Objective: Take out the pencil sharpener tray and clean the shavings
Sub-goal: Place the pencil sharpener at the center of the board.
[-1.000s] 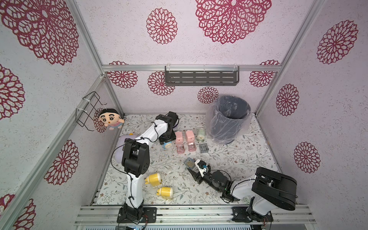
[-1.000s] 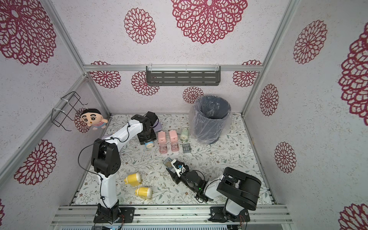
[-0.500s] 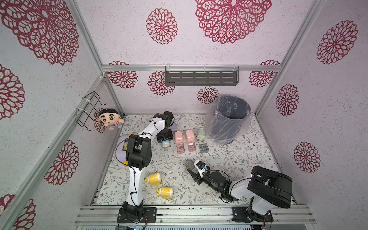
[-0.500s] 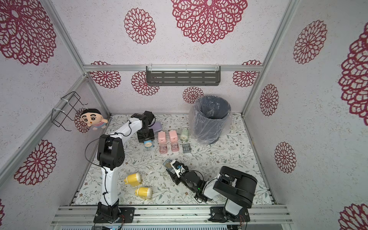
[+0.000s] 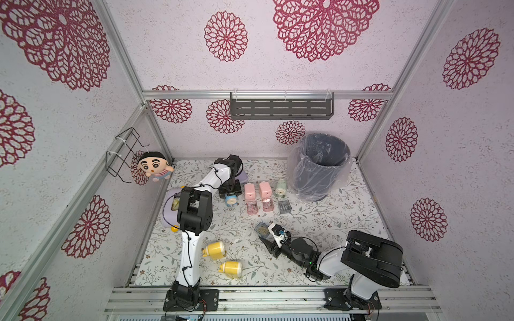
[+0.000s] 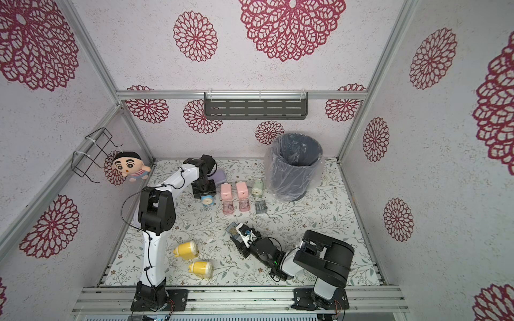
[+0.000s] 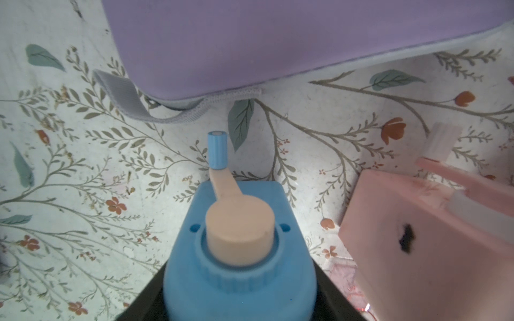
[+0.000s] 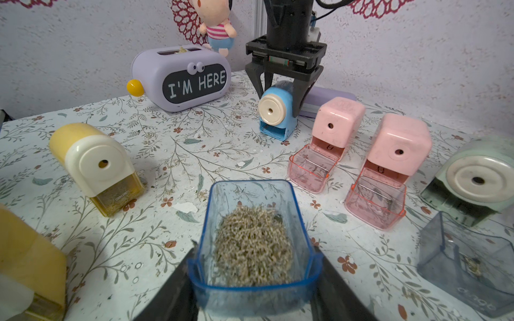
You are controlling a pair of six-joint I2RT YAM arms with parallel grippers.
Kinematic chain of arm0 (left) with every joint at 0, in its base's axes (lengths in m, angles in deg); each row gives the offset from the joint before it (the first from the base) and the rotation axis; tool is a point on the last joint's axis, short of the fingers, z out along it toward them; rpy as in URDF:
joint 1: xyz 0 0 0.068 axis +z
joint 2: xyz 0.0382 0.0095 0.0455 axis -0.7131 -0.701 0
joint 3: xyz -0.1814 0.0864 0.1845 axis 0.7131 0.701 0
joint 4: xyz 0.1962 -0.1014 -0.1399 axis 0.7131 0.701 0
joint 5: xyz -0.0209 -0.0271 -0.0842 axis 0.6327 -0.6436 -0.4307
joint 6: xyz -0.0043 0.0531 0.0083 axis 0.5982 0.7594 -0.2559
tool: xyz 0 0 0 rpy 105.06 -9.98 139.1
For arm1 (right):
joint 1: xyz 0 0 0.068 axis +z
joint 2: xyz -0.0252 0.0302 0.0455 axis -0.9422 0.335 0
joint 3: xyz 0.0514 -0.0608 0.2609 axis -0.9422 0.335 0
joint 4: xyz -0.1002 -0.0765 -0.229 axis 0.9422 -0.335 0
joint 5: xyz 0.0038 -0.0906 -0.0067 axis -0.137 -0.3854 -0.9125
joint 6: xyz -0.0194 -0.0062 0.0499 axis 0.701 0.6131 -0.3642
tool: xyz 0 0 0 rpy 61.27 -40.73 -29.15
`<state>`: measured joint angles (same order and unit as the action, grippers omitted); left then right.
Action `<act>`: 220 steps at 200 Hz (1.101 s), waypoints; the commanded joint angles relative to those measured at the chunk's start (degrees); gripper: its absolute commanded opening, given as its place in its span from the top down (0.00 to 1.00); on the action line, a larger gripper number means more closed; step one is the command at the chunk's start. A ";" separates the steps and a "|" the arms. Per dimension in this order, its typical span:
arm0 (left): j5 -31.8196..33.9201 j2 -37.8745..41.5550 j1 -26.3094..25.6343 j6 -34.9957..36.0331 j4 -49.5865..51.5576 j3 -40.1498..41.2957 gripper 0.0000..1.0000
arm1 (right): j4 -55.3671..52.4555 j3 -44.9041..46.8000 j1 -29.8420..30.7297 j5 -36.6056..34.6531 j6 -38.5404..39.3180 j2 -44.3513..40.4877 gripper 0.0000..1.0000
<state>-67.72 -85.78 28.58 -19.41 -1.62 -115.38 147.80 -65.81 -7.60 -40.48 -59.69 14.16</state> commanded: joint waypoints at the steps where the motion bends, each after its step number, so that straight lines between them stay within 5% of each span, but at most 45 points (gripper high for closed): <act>1: -0.97 -0.16 0.29 0.44 -0.52 -0.06 0.30 | 2.79 -1.44 0.27 -0.07 -0.98 0.40 0.56; 74: -1.59 8.32 -0.47 -0.14 -2.22 3.35 0.00 | 1.99 -1.31 0.28 -1.20 -1.54 -1.43 0.56; 157: -4.01 38.27 -6.25 -2.99 -17.71 30.43 0.03 | -7.41 2.83 0.19 -2.84 -4.15 -14.45 0.57; 220: -6.37 56.32 -10.17 -6.58 -39.13 54.40 0.03 | -14.88 5.71 0.15 -7.61 -7.19 -23.23 0.58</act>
<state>-72.29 -34.70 19.07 -24.46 -27.68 -66.81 135.80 -59.96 -7.60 -44.04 -64.69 -5.43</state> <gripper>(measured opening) 0.976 0.579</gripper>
